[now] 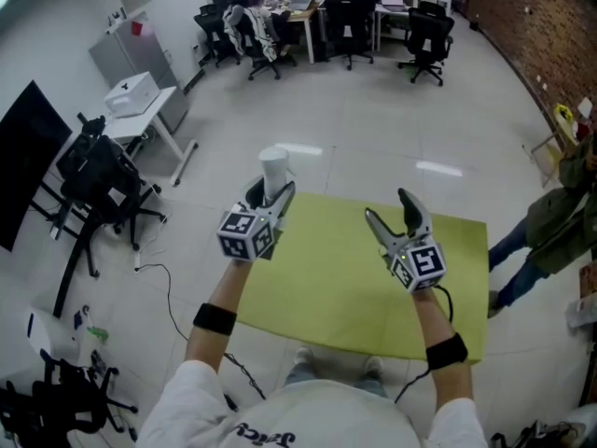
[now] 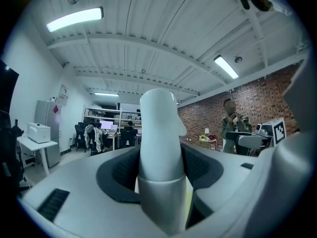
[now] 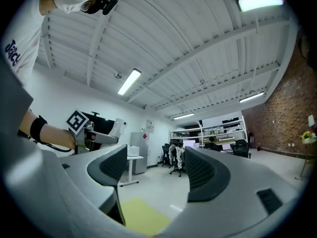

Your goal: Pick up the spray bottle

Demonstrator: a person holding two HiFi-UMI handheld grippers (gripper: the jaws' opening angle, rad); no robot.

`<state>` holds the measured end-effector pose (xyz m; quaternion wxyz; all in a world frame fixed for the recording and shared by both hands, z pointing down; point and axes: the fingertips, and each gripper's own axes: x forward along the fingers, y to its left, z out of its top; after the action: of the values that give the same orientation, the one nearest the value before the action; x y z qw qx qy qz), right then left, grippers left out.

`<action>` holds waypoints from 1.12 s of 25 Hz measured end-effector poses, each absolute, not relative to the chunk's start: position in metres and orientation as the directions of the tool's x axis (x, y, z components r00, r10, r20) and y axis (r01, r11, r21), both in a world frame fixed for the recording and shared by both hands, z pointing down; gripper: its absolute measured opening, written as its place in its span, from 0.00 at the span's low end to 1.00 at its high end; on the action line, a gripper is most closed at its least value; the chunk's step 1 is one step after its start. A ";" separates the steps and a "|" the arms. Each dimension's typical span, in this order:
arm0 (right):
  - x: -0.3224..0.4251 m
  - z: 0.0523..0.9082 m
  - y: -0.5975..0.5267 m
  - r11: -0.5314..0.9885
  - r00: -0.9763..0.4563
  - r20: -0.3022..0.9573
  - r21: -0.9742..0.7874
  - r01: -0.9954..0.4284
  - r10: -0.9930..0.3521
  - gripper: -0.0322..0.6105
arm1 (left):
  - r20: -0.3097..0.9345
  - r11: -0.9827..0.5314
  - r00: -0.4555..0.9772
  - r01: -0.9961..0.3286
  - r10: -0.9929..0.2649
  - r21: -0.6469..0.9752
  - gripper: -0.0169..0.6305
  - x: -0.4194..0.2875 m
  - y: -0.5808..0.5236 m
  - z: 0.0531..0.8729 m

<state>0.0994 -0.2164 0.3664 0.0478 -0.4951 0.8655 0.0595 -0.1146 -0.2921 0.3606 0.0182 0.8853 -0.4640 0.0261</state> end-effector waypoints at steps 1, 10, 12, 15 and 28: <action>0.107 0.364 -0.210 0.492 -0.494 -0.148 0.057 -0.869 -0.857 0.63 | 0.057 -0.566 0.566 -0.824 -0.823 0.002 0.43 -0.115 -0.284 0.360; 0.182 0.367 -0.157 0.367 -0.369 -0.167 0.045 -0.929 -0.914 0.63 | -0.004 -0.595 0.596 -0.802 -0.803 -0.052 0.43 -0.105 -0.230 0.360; 0.197 0.374 -0.143 0.341 -0.342 -0.162 0.037 -0.939 -0.926 0.63 | 0.000 -0.600 0.601 -0.798 -0.799 -0.059 0.43 -0.101 -0.220 0.367; 0.220 0.386 -0.123 0.306 -0.306 -0.150 0.027 -0.952 -0.940 0.63 | 0.008 -0.605 0.606 -0.794 -0.796 -0.053 0.43 -0.092 -0.206 0.378; 0.266 0.436 -0.047 0.113 -0.113 -0.108 -0.002 -0.994 -0.988 0.63 | 0.050 -0.570 0.568 -0.820 -0.822 -0.051 0.43 -0.092 -0.152 0.435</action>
<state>0.2656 -0.0468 0.4365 0.0410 -0.6648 0.7450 0.0355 -0.0920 -0.1519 0.4354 -0.0111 0.8854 -0.4635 0.0338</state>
